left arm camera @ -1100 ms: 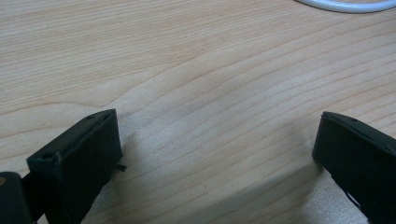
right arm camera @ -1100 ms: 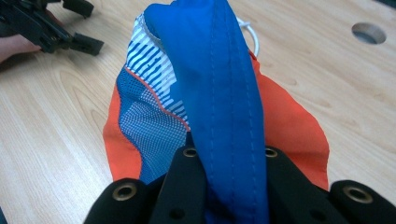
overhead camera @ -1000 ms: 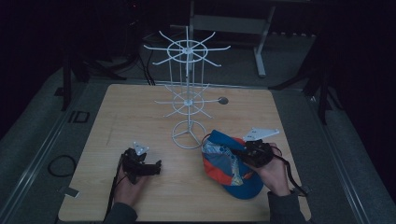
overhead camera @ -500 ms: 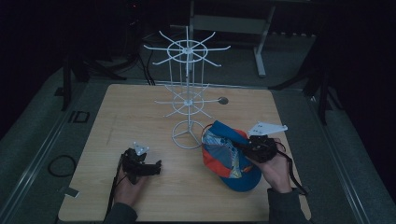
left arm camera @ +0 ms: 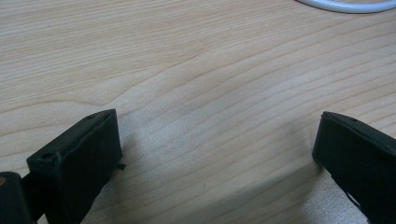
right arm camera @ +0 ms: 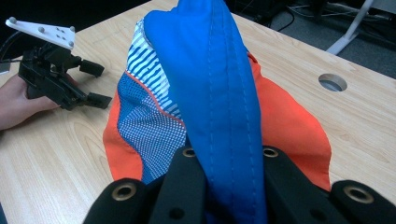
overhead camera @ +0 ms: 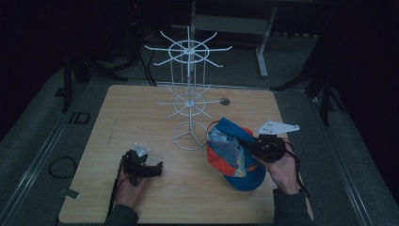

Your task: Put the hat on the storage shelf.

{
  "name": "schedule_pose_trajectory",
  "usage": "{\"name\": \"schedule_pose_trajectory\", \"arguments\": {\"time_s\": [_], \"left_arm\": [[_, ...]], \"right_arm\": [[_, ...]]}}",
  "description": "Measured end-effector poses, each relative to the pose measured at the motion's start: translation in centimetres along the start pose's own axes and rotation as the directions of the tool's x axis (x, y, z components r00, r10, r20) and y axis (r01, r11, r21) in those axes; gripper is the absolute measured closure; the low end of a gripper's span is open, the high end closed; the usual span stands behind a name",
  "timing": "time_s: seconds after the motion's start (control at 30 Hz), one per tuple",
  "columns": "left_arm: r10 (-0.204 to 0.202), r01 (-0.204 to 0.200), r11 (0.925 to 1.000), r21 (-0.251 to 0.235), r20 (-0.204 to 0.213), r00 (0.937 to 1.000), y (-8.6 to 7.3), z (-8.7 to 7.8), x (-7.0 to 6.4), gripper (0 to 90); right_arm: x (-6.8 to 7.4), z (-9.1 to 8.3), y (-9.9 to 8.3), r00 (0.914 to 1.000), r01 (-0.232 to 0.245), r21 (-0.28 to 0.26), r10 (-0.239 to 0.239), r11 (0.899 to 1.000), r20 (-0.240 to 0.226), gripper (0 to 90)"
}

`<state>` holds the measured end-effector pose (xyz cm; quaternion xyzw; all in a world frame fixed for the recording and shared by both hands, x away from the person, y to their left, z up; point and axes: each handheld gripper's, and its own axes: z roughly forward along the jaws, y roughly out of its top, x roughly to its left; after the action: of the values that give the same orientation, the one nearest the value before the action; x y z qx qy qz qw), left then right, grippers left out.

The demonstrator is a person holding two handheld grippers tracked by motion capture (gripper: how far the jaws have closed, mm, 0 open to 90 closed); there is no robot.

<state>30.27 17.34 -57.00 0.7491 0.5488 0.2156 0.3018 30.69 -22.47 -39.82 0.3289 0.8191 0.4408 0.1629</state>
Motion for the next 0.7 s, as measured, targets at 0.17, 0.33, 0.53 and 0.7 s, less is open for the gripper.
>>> {"name": "schedule_pose_trajectory", "arguments": {"time_s": [0.17, 0.33, 0.53, 0.7], "left_arm": [[-0.001, 0.001, 1.0000, -0.001, -0.001, 1.0000, 0.0, 0.0, 0.0, 1.4], [-0.003, 0.003, 1.0000, -0.001, -0.003, 1.0000, 0.0, 0.0, -0.1, 1.4], [-0.006, 0.006, 1.0000, -0.002, -0.004, 1.0000, 0.0, 0.0, -0.1, 1.4], [-0.006, 0.006, 1.0000, -0.002, -0.004, 1.0000, 0.0, 0.0, -0.1, 1.4]], "right_arm": [[-0.2, -0.3, 0.2, 1.0000, -0.001, 0.000, 0.001, 1.000, -0.003, 87.4], [-0.6, -0.8, 0.4, 0.9994, -0.010, -0.005, 0.009, 1.000, -0.035, 87.0], [-0.8, -1.5, 0.7, 0.9987, -0.014, -0.020, 0.013, 1.000, -0.049, 87.0], [-1.2, -2.0, 1.1, 0.9978, -0.015, -0.029, 0.013, 0.999, -0.066, 86.8]]}}
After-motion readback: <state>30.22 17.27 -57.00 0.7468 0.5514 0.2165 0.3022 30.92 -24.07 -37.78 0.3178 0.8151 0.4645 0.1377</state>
